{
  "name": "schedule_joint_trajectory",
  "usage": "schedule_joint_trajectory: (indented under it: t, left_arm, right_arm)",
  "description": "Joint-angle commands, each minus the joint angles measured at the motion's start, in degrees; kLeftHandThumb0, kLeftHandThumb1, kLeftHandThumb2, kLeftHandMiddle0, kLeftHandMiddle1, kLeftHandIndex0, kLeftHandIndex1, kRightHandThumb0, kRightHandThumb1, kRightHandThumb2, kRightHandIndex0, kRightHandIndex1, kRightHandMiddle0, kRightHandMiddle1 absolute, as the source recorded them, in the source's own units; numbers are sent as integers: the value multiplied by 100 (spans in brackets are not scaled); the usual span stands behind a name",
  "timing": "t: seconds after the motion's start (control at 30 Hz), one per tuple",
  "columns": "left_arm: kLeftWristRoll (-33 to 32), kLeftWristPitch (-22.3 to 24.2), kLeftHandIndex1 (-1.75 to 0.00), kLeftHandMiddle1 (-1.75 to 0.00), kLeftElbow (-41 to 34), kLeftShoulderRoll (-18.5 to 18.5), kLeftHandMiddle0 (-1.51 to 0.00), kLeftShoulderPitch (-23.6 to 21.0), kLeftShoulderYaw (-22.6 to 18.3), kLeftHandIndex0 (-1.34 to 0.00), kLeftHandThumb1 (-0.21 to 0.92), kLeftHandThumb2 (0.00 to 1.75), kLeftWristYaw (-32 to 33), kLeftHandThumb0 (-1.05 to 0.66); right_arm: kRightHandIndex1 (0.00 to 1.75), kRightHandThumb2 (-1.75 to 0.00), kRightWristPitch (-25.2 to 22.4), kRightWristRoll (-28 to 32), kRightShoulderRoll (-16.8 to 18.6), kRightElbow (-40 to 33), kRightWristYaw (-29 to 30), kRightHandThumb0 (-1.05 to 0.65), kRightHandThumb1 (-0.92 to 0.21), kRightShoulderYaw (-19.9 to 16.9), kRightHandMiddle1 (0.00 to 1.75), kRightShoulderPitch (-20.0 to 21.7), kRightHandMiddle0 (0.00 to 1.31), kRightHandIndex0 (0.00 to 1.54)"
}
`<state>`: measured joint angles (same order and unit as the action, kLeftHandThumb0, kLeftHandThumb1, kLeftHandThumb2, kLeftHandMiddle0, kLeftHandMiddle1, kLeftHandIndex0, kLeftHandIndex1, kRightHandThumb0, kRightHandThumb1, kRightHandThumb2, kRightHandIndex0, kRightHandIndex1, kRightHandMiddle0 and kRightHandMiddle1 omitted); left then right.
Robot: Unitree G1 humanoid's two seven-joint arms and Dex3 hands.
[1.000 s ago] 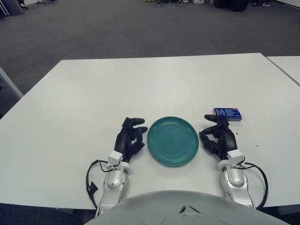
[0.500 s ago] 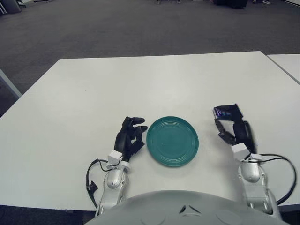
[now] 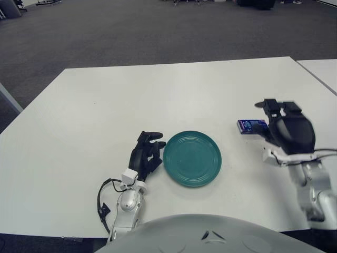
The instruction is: Put the gum into the plate.
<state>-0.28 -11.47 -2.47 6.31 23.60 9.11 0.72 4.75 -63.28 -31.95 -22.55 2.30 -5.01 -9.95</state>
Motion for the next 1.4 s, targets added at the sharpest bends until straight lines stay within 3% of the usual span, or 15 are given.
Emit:
schedule_joint_trajectory:
  t: [0.0, 0.23, 0.57, 1.37]
  left_arm:
    - [-63, 142, -134, -110, 177, 8, -46, 41, -54, -36, 91, 76, 2, -54]
    - [-48, 190, -133, -111, 130, 12, -46, 44, -49, -38, 88, 79, 44, -52]
    - [-25, 252, -132, -112, 6, -10, -45, 84, -43, -38, 85, 83, 39, -52]
    - [-183, 402, -134, -108, -208, -112, -46, 151, -47, -38, 83, 89, -185, -50]
  right_arm:
    - [22, -34, -30, -83, -214, 140, -379, -86, -92, 157, 100, 220, 0, 29]
    - [17, -29, 56, 58, -456, 1124, -459, -89, -92, 494, 97, 773, 0, 29]
    - [15, -36, 156, 607, -491, 2398, -931, -84, -92, 1045, 94, 1539, 0, 30]
    - [15, -38, 863, 1212, -668, 3779, -848, -76, -92, 1883, 82, 1834, 0, 36]
